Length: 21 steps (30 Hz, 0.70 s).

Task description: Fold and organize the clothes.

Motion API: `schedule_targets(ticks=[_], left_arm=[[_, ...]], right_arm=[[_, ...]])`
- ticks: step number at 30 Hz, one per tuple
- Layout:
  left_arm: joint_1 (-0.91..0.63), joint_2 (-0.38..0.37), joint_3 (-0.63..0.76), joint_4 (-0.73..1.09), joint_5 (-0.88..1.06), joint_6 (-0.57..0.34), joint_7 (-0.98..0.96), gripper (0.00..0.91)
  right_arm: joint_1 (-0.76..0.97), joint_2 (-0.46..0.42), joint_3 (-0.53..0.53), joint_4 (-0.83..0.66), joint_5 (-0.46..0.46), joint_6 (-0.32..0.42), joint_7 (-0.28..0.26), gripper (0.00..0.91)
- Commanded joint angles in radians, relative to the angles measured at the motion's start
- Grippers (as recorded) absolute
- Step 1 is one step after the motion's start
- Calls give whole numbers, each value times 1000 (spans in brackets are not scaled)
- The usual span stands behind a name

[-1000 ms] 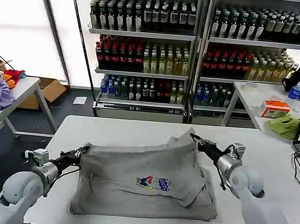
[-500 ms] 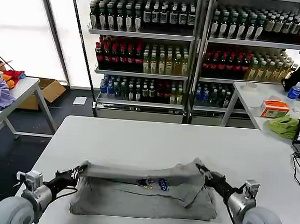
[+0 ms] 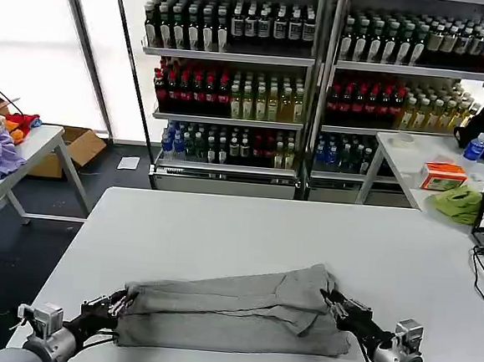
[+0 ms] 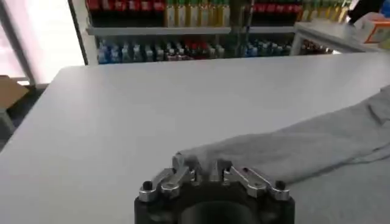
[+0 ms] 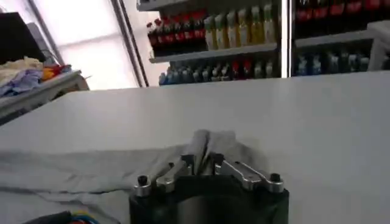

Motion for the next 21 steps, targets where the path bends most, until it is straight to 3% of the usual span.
schedule_targets(ticks=[1,4,7,13,21], left_arm=[[65,-44,-134,-93,23,7,-50,907],[90,-111,-59,-102,38,-48,-121,907],[97,-177,22,-73,121,-152,-137,907],[60,-278,143,-25,230,-212,-199,907],[-17,-312,183,51,281,-202,-254,907]], right_arm=[[-46,37,184,28,-39,184,-36,907],[-64,72,230,-8,-40,315,-69,907],[-84,97,258,-36,-35,370,-96,907],[-127,143,272,-50,-34,381,-79,907],[-137,155,264,-40,-32,378,-75,907]])
